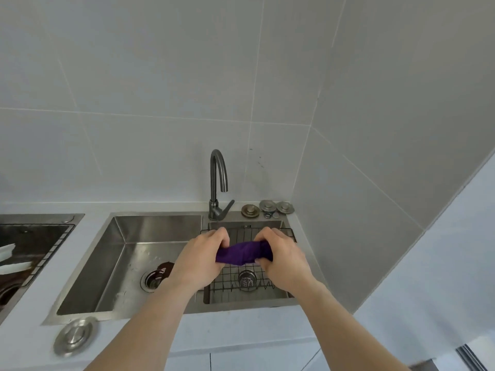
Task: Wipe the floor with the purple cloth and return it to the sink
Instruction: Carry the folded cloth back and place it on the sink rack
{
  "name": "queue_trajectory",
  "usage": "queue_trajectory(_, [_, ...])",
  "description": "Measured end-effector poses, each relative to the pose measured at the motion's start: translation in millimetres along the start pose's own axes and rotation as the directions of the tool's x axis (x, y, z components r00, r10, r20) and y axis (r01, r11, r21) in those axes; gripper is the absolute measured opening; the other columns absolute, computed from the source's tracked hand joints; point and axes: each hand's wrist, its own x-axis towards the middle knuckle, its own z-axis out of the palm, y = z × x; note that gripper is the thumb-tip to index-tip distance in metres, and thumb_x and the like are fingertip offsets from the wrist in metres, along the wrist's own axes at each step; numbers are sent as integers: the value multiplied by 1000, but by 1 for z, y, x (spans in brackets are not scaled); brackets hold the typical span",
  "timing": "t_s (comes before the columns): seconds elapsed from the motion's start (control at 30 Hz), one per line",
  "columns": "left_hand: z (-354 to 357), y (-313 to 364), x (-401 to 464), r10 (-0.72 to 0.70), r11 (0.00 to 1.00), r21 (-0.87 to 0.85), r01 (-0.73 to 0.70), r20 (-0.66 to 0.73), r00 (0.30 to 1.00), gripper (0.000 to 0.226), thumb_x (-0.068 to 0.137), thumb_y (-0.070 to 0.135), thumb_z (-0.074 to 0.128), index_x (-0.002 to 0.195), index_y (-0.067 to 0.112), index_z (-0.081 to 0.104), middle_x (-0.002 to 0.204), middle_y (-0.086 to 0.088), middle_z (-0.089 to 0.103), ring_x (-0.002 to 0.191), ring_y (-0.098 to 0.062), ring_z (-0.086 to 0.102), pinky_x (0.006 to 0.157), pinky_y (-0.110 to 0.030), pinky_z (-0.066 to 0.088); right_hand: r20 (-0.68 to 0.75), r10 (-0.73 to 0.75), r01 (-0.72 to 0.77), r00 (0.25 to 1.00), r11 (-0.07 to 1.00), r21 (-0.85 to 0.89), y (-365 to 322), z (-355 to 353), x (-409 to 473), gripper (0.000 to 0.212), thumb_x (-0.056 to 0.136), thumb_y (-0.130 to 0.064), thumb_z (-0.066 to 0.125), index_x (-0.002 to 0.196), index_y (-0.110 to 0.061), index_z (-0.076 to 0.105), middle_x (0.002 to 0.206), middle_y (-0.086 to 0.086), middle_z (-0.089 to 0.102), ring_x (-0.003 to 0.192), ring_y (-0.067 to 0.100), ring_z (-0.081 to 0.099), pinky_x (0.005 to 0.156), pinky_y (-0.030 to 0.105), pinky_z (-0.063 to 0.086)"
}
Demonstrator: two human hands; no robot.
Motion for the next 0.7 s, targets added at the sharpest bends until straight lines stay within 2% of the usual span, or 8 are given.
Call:
queue_trajectory(0.13, [49,-24,71,-59,998,-8,60,70,996,41,79,12,77,89,33,43,93,13,58,81,-14,58,67,-23,41,83,26,-28,996,999,23,60,32,59,44,81,-13,77,112,-34,55,109,-10,61,94,14,62,81,41,58])
queue_trajectory(0.27, [93,-45,127,-126,992,6,127,143,982,38,77,7,74,93,31,50,95,14,63,85,-13,60,73,-31,53,159,71,-71,985,997,-1,115,63,108,47,83,-14,75,120,-36,56,114,-10,60,100,16,63,84,39,57])
queue_trajectory(0.37, [124,-62,159,-161,987,7,162,175,971,38,77,3,71,95,30,54,96,13,65,87,-14,61,75,-35,55,202,94,-88,975,995,-38,142,89,133,48,85,-13,74,124,-34,55,116,-9,60,102,16,62,88,38,55])
queue_trajectory(0.6, [186,-101,191,-267,963,50,264,290,919,37,80,0,63,101,30,57,102,13,62,96,-16,57,76,-32,51,345,135,-108,929,990,-96,179,148,161,54,86,-7,71,133,-27,54,123,-2,60,108,19,59,99,38,51])
queue_trajectory(0.7, [206,-112,193,-268,963,67,261,337,903,39,82,-2,61,107,28,58,105,10,65,99,-17,57,80,-33,52,372,154,-111,915,985,-136,190,169,162,60,80,-4,77,133,-24,55,124,0,60,109,20,60,96,39,54])
